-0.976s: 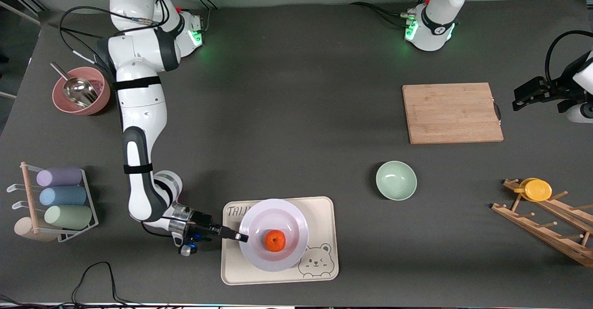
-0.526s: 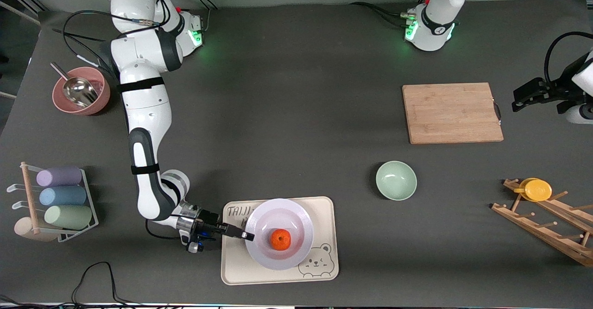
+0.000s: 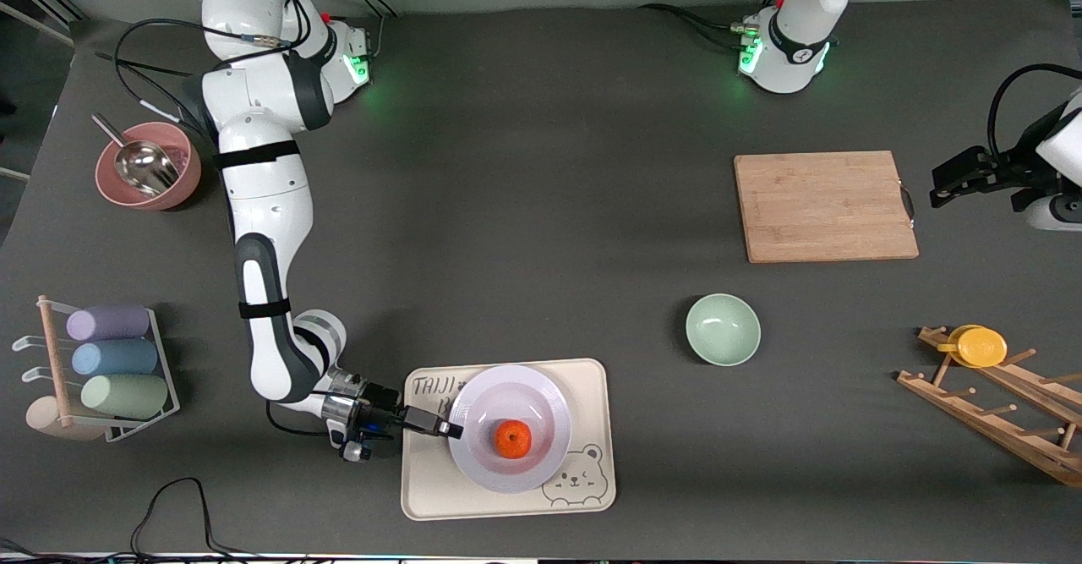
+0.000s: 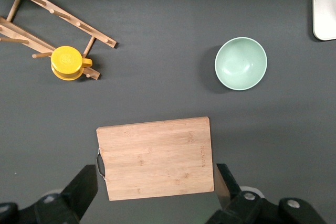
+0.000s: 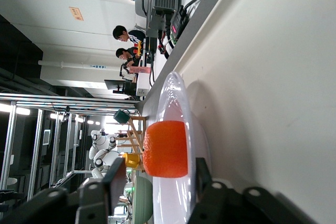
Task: Place orange and plate with both arms
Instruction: 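Open the right gripper and release the plate on the tray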
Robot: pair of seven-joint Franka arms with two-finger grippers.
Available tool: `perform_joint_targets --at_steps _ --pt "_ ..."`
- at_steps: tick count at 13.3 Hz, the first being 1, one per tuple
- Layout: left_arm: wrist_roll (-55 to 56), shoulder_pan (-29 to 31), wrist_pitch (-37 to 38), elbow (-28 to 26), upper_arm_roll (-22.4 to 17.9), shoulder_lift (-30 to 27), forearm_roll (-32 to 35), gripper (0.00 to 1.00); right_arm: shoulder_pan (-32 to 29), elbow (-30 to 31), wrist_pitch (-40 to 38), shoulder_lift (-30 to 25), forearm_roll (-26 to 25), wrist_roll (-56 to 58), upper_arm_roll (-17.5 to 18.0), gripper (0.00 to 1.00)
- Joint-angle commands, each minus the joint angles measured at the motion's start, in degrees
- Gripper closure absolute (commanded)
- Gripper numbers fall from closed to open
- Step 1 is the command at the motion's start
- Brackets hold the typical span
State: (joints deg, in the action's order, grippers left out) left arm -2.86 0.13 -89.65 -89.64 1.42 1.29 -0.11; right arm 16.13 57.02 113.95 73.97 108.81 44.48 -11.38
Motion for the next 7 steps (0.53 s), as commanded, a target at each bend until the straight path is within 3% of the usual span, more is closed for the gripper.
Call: perform_joint_targets --at_steps 1,5,7 --pt "-0.48 0.04 -0.87 -0.79 0.25 -0.67 0.55 0.0 -1.01 -1.74 0.84 -0.31 0.43 0.87 0.57 0.0" --pt "-0.48 0.04 -1.05 -0.79 0.25 -0.67 0.46 0.0 -1.71 -1.56 0.48 -3.12 -1.14 0.78 0.04 0.0" --pt "-0.48 0.13 -0.96 -0.79 0.25 -0.67 0.46 0.0 -1.54 -0.86 0.48 -5.31 -5.43 0.61 -1.45 0.0"
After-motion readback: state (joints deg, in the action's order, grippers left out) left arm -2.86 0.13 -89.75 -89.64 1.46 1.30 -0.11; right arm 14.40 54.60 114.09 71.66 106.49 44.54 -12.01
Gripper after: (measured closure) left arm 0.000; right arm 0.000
